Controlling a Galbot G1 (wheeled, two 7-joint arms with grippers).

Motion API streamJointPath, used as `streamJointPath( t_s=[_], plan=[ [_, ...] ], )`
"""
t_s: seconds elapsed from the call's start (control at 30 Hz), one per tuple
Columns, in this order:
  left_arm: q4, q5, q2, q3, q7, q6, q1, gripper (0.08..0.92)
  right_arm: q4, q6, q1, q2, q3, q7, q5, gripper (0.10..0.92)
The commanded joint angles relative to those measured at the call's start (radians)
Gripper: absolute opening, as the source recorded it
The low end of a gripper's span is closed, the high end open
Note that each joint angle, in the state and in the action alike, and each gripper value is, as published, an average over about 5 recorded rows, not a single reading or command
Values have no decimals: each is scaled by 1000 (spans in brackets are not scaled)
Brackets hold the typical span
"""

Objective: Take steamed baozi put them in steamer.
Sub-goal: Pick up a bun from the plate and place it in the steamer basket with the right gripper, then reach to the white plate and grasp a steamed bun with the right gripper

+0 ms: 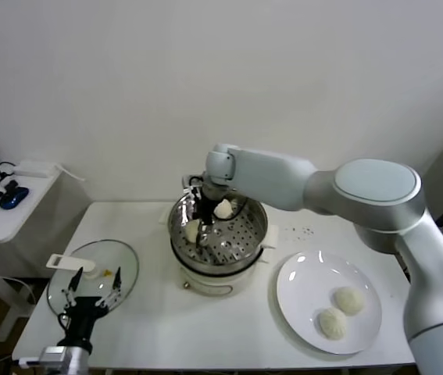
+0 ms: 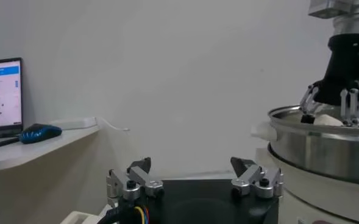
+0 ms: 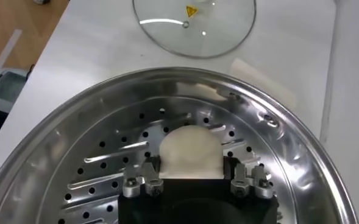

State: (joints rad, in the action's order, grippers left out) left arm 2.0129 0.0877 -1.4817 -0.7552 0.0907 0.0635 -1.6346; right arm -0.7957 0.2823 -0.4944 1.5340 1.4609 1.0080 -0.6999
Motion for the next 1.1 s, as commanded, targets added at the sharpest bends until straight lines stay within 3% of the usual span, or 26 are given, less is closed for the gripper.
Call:
streamJointPath(
  t_s=[0.03,0.33,0.53,0.67,0.87,1.1],
  plan=[
    [-2,0,-1,1,0,0,-1,823,19,-2,5,8,-6,2,5,651],
    [-7,0,0,1,0,2,1,823,25,-8,15,11,-9,1,19,665],
    [-6,0,0,1,0,2,1,823,12,-10,2,0,-10,5,12,794],
    [-4,0,0,1,0,1,1,823,-16,-8,-23,-23,-7,11,-1,820],
    [2,-1,-2,3,1,-1,0,823,-106,1,-96,-95,3,10,-40,823],
    [12,-3,-2,5,1,-3,-2,823,-321,9,-238,-253,50,12,-107,823]
  ],
)
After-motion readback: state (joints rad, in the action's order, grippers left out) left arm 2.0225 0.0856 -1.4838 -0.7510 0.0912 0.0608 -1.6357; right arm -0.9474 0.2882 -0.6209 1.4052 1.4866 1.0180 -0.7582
